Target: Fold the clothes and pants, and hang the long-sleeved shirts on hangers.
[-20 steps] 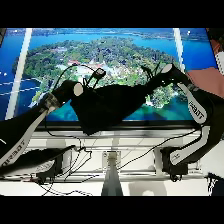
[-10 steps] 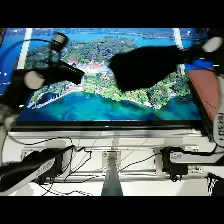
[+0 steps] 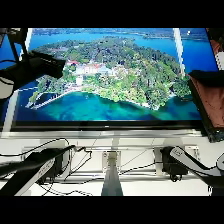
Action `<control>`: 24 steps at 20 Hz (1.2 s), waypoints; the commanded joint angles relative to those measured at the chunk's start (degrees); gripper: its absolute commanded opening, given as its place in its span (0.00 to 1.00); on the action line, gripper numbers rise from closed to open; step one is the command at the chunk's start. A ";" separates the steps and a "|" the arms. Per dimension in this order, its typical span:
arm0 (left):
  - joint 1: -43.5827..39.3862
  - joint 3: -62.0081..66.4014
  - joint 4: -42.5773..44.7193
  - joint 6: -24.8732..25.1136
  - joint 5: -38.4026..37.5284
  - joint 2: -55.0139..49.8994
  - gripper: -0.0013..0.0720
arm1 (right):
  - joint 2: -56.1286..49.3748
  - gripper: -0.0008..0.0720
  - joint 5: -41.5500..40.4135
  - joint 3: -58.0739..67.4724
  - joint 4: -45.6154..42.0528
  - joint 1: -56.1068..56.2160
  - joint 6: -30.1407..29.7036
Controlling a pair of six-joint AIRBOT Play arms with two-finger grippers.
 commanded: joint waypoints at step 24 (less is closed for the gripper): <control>0.31 0.02 0.00 0.00 0.04 0.48 0.67 | 1.46 0.06 4.83 -0.07 0.50 55.10 -31.45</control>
